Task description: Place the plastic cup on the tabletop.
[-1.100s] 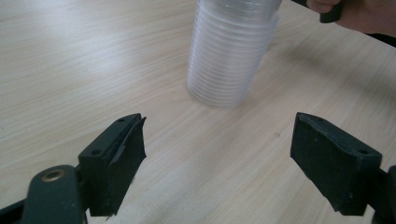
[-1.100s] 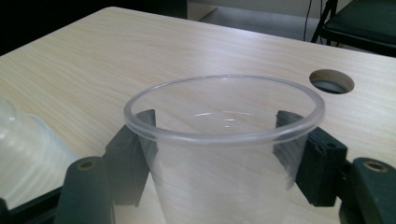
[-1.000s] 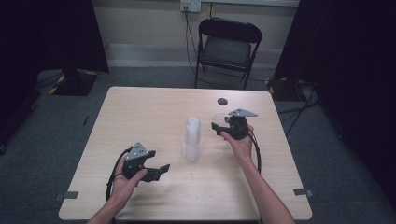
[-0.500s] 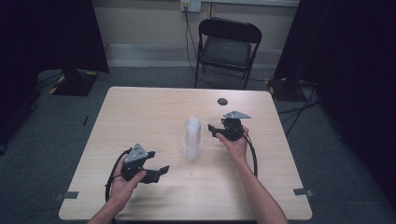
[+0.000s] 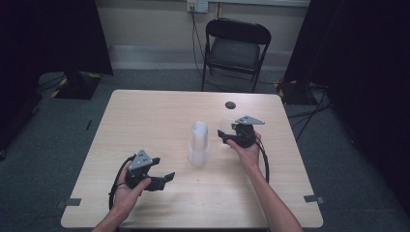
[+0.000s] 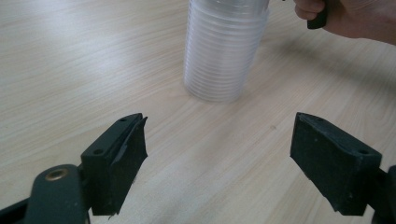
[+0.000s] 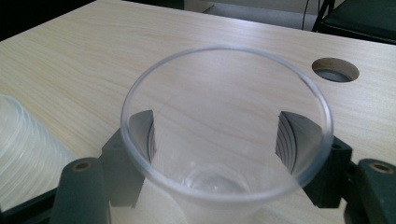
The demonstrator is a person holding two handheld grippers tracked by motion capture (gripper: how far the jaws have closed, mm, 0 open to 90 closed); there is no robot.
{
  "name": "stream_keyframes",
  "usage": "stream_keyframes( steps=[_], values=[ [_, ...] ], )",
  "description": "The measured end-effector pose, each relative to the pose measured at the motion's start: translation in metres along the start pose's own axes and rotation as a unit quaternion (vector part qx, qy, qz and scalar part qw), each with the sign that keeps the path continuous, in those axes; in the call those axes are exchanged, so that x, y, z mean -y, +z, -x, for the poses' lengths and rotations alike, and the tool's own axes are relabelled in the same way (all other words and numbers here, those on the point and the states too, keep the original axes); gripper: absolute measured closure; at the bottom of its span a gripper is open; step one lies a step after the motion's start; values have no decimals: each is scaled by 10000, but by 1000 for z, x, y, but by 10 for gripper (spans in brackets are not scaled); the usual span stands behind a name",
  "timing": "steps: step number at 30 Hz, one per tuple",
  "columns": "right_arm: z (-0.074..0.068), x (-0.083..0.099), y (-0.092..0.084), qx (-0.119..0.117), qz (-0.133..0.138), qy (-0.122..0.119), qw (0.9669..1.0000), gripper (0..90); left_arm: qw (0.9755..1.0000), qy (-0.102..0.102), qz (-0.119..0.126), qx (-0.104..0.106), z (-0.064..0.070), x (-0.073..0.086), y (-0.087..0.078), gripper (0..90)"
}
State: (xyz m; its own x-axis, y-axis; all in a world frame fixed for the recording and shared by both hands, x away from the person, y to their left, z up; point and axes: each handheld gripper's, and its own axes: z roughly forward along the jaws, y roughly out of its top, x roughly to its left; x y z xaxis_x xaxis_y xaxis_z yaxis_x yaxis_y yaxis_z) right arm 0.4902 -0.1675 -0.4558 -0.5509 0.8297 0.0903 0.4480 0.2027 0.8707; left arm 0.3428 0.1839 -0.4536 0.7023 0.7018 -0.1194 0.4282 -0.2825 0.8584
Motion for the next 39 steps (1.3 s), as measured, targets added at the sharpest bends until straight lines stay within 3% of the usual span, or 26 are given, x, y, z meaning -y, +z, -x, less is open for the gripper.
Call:
stream_keyframes(
  steps=[14,18,24,30,39],
  values=[
    [0,8,3,106,-274,-99,9995,305,10000,-10,-9,0,0,0,0,182],
    [0,12,3,197,-379,-81,9991,257,10000,31,-31,-15,-1,0,0,182],
    [2,21,1,92,-434,101,9990,191,10000,-30,-17,-7,-1,0,0,182],
    [3,27,-6,-16,-505,160,9986,162,9999,-106,-22,6,-1,1,0,185],
    [5,32,-31,-80,-429,199,9989,179,9997,-190,-27,-149,-7,0,-1,185]
  ],
)
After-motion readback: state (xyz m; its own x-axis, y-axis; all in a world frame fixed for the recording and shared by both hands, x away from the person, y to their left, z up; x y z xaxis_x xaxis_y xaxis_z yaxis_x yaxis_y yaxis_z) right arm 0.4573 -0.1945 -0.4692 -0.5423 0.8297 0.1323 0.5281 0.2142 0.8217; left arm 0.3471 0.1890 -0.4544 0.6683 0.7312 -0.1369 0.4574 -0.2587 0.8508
